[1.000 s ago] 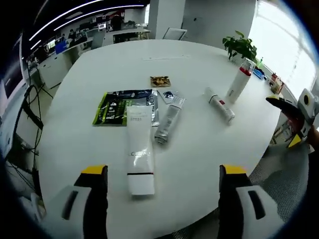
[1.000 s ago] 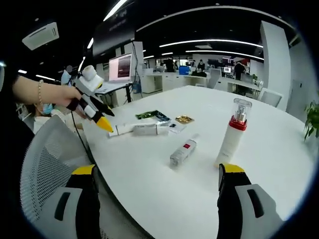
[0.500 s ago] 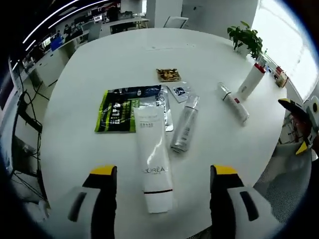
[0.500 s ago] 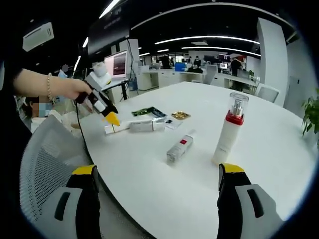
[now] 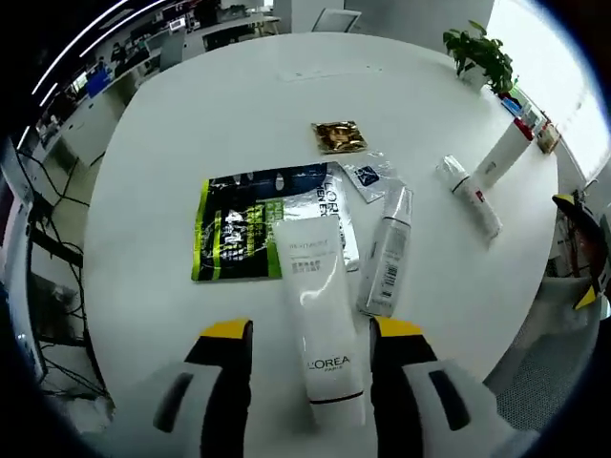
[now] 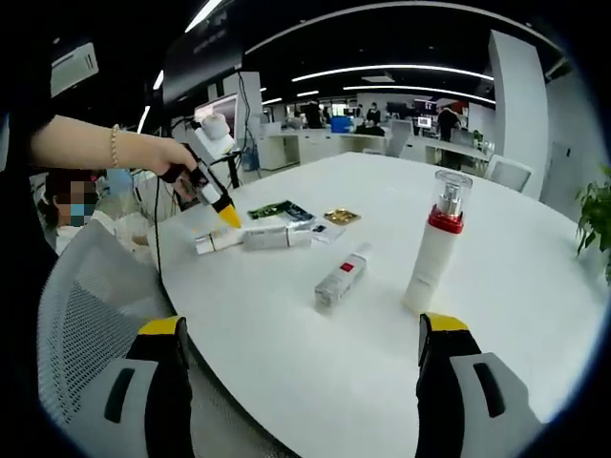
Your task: Arrange the skincare products in the storage area until every visible bottle or jar stands upright without overlapping.
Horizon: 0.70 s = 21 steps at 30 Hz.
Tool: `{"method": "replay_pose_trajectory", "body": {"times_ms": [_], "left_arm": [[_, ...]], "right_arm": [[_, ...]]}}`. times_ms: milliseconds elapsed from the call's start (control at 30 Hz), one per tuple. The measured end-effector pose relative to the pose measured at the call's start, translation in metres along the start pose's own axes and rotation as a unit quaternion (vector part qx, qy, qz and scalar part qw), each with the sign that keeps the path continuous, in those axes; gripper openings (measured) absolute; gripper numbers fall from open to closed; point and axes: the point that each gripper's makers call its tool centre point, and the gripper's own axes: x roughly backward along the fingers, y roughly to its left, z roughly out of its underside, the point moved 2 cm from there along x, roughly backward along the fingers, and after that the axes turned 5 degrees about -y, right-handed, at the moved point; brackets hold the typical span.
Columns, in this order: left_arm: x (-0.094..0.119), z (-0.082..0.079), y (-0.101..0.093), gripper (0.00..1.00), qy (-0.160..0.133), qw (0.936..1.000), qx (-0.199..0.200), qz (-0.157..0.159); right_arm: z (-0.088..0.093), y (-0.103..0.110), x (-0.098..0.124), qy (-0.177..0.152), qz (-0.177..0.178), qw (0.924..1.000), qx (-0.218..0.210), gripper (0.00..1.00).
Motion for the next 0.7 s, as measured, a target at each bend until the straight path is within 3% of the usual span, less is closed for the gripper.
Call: {"method": "replay_pose_trajectory", "body": {"times_ms": [233, 700], "left_arm": [[-0.016, -0.010, 0.000, 0.37, 0.019, 0.9998, -0.008, 0.002], [-0.039, -0.006, 0.000, 0.37, 0.071, 0.9974, -0.015, -0.007]], "right_arm": [[0.003, 0.000, -0.001, 0.007, 0.000, 1.0000, 0.000, 0.99], [0.007, 0.001, -0.002, 0.020, -0.002, 0.9998, 0.002, 0.99]]}}
